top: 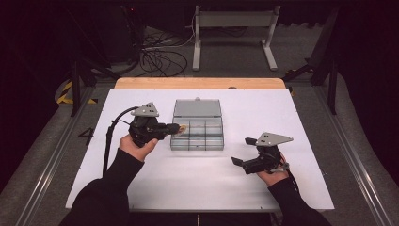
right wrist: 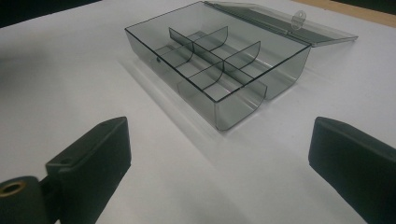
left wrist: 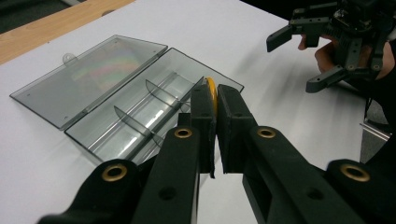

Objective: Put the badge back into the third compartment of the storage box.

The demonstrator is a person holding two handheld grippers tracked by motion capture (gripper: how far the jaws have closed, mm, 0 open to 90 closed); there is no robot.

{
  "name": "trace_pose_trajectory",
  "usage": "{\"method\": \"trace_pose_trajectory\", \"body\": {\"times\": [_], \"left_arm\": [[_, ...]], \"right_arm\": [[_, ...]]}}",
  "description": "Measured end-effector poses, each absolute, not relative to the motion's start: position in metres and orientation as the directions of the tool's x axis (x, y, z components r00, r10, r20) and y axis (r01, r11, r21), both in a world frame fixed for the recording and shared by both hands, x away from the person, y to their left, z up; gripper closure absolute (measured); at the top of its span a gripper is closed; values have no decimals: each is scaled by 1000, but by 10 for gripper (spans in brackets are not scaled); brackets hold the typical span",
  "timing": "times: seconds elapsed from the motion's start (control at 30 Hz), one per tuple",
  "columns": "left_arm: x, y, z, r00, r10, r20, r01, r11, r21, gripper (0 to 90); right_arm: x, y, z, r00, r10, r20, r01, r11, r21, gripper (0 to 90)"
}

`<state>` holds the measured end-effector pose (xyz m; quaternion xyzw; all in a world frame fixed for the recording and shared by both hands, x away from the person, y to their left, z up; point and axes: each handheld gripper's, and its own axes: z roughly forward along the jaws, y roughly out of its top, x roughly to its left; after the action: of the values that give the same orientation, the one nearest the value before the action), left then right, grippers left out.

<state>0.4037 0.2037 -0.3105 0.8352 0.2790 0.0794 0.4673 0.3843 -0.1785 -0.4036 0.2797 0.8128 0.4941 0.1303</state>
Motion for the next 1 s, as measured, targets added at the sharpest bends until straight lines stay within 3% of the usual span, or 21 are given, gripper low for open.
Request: {"method": "trace_pose_trajectory", "body": {"times": [1.0], "left_arm": [[437, 158, -323, 830, 530, -172, 416, -383, 825, 863]], "right_arm": [[385, -179, -404, -812, 581, 61, 324, 361, 875, 62]]}}
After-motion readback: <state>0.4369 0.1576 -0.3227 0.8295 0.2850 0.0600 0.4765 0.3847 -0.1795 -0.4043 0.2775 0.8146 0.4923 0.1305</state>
